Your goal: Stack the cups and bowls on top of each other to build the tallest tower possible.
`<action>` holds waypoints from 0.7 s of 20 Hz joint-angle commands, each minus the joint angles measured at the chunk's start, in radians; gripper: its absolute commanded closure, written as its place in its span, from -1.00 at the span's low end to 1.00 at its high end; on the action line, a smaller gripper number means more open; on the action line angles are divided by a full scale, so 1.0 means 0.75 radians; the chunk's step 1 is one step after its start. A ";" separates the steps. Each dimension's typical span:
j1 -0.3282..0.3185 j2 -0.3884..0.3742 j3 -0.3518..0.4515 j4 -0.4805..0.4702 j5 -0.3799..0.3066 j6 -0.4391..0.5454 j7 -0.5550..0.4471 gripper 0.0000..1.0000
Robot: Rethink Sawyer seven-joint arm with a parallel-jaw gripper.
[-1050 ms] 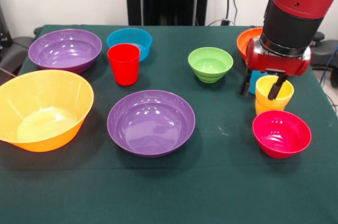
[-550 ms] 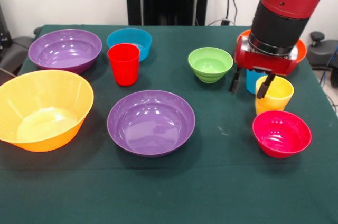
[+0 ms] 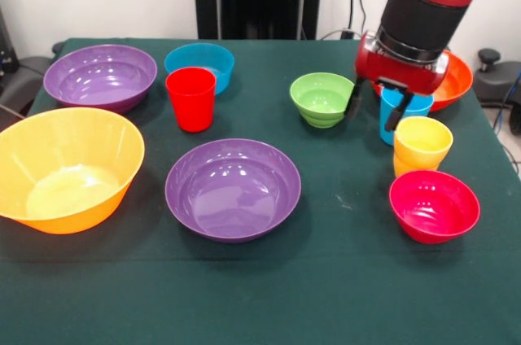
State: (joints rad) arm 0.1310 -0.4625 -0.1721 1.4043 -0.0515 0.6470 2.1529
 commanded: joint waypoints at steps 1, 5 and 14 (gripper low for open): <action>0.023 0.088 0.075 -0.046 0.067 0.002 0.231 -1.00; -0.021 0.090 0.144 -0.027 0.099 -0.068 0.182 -1.00; -0.058 0.102 0.202 -0.015 0.125 -0.153 0.130 -1.00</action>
State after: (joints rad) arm 0.1180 -0.4447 -0.1566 1.3975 0.0170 0.6196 2.1786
